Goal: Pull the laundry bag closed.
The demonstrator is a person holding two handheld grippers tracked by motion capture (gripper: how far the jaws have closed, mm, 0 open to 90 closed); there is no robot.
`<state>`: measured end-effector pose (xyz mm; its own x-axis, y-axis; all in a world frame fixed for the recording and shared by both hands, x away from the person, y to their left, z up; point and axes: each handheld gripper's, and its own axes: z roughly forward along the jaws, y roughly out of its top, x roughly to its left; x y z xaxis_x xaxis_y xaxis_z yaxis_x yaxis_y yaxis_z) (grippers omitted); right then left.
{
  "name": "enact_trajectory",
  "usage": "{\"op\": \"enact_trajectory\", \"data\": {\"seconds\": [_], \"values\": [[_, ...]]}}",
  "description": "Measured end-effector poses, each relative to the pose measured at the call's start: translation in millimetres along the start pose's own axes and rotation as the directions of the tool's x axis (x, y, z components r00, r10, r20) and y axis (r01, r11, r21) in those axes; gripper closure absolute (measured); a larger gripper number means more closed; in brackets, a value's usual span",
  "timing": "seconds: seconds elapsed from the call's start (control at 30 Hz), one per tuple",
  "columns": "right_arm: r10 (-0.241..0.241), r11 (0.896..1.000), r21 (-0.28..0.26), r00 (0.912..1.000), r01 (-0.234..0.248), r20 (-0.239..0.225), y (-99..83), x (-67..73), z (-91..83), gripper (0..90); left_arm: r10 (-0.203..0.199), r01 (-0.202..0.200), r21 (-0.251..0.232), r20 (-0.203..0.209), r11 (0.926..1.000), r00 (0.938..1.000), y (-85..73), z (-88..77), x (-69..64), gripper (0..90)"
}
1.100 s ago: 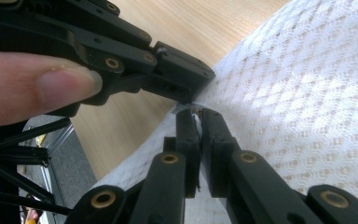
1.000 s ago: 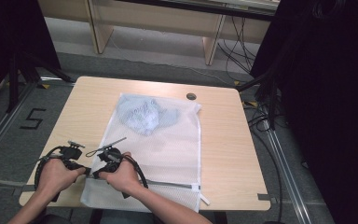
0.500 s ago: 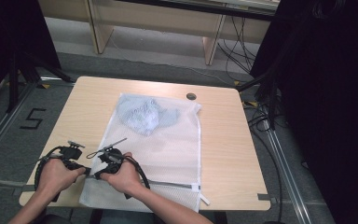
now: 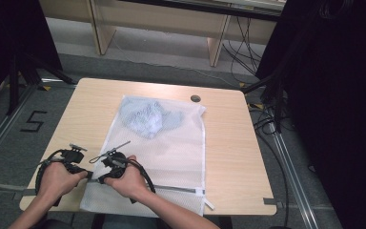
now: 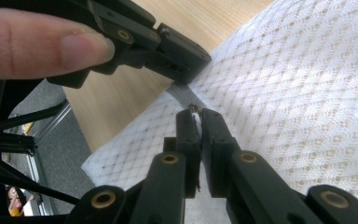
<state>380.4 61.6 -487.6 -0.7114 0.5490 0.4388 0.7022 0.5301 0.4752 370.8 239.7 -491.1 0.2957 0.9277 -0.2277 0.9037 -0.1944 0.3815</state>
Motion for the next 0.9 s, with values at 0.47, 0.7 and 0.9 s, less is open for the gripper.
{"op": "enact_trajectory", "data": {"seconds": [0.47,0.7,0.9], "values": [[0.005,1.0,0.021,1.0,-0.005,0.006,-3.0,-2.5,-9.4,87.1,0.0,0.0,0.0,0.003,1.0,1.0,0.0,0.0,0.5,90.0],[0.005,1.0,0.013,1.0,-0.005,0.001,-5.2,-4.1,-13.5,87.1,-0.002,0.002,-0.001,0.003,1.0,1.0,-0.1,0.1,0.5,89.9],[0.004,1.0,0.014,1.0,-0.004,0.005,-7.5,-5.4,-17.0,87.1,-0.005,0.005,-0.003,0.004,1.0,1.0,-0.1,0.3,0.7,90.0]]}}
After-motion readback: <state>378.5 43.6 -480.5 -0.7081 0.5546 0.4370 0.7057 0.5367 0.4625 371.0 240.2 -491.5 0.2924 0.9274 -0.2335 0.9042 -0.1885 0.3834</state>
